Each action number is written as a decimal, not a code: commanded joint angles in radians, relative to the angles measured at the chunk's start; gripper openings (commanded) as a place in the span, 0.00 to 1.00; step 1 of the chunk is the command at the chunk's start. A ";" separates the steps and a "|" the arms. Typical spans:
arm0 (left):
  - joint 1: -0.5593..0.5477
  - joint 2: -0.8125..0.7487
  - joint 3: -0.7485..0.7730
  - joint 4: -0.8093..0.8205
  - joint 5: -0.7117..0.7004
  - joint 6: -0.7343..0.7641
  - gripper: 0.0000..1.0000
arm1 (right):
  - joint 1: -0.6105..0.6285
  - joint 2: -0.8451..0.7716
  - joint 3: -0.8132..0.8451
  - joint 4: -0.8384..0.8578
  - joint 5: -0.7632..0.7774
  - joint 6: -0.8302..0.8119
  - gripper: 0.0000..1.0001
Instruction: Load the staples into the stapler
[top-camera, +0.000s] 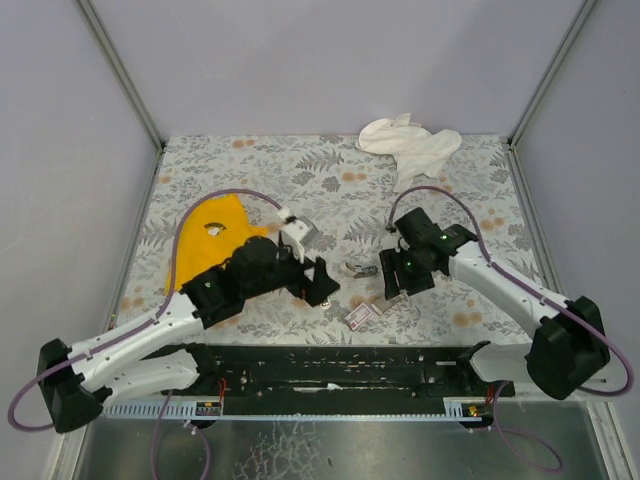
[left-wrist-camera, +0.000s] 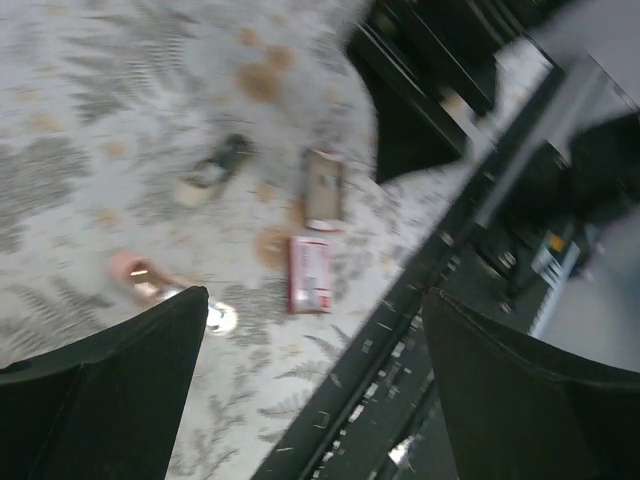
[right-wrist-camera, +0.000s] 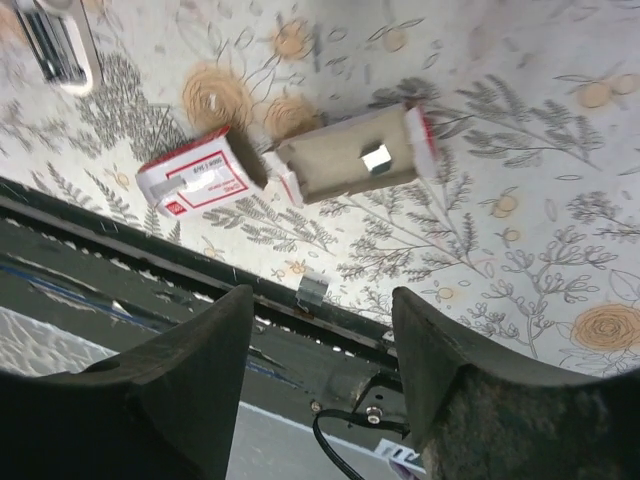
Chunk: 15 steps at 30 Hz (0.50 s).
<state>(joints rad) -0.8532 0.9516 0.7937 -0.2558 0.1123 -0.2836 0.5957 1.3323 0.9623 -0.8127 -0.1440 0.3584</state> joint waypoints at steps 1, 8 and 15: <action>-0.210 0.044 -0.085 0.267 -0.044 0.078 0.86 | -0.100 -0.102 -0.043 0.075 -0.077 -0.007 0.66; -0.429 0.220 -0.232 0.676 -0.099 0.256 0.85 | -0.238 -0.222 -0.115 0.136 -0.121 -0.004 0.67; -0.481 0.465 -0.199 0.798 -0.080 0.377 0.85 | -0.272 -0.318 -0.181 0.183 -0.140 0.042 0.67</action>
<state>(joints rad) -1.3098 1.3388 0.5652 0.3496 0.0505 -0.0227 0.3374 1.0607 0.8051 -0.6815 -0.2428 0.3717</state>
